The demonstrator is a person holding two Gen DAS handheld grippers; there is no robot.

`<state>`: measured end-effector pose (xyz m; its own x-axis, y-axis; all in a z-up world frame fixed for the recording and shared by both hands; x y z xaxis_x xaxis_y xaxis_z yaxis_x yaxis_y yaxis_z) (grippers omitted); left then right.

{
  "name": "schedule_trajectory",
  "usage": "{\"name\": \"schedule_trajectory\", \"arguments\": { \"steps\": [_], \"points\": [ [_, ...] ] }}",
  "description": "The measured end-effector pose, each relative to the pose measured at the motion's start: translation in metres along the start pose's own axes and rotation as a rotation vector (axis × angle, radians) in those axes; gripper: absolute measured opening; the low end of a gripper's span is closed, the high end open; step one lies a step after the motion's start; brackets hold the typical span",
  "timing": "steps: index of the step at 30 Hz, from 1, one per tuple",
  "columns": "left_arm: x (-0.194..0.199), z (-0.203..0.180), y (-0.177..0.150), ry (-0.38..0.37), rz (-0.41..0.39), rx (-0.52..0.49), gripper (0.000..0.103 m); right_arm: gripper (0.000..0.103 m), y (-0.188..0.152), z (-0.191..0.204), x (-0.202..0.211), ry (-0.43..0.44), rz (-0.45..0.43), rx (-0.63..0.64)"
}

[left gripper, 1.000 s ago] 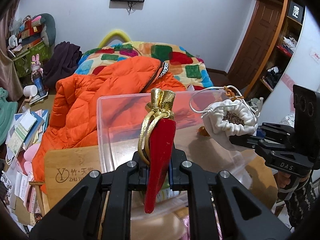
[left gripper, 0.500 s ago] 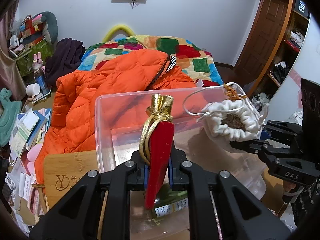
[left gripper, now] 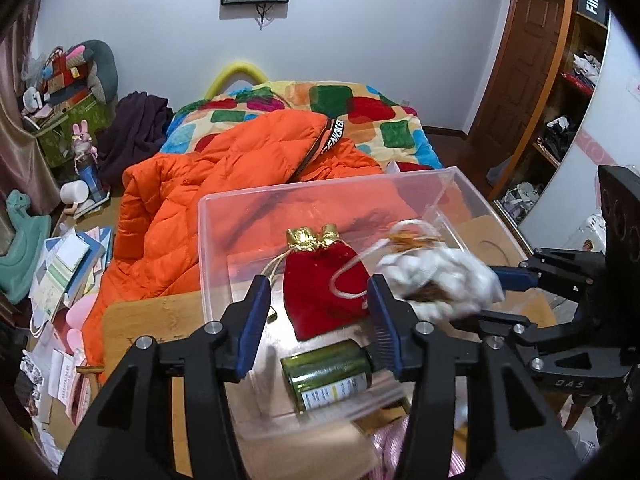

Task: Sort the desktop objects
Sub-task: 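Open left gripper releasing red pouch into box while right releases white bag, then grasp beige cylindrical jar with left gripper while right grasps pink round container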

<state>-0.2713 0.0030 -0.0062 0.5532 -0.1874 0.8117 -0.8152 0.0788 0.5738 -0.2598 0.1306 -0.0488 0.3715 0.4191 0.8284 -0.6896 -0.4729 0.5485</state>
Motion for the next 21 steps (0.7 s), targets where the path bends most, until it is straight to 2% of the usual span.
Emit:
{"name": "schedule_trajectory", "arguments": {
  "steps": [1, 3, 8, 10, 15, 21],
  "points": [
    [0.003, -0.002, -0.001, 0.001, -0.004, -0.003, 0.051, 0.052, 0.000, -0.001, 0.003, 0.007, -0.007, -0.009],
    [0.010, -0.005, -0.003, 0.009, -0.015, -0.010, 0.057, 0.061, -0.002, -0.002, 0.013, 0.011, -0.038, -0.030],
    [0.027, -0.010, -0.008, 0.028, -0.044, -0.024, 0.066, 0.063, -0.004, 0.000, 0.037, -0.025, -0.087, -0.037],
    [0.036, -0.012, -0.010, 0.036, -0.061, -0.027, 0.071, 0.070, -0.006, 0.001, 0.044, -0.038, -0.102, -0.043],
    [0.053, -0.014, -0.015, 0.067, -0.093, -0.027, 0.089, 0.071, -0.013, 0.003, 0.063, -0.081, -0.148, -0.038],
    [0.064, -0.011, -0.030, 0.068, -0.104, 0.005, 0.091, 0.076, -0.033, 0.003, 0.079, -0.143, -0.197, -0.052]
  ]
}}
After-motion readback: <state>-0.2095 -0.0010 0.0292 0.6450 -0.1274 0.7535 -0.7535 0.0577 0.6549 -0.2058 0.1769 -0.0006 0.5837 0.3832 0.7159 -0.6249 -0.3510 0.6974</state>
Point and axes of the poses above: each gripper's, at about its wrist camera, not at the fingertips, and x roughly against the way its jaws point, z to its left, y to its top, the point moved 7 cm from there along -x, roughly the way its jaws point, and after that the axes turned 8 degrees about z, right-handed, at the moved point
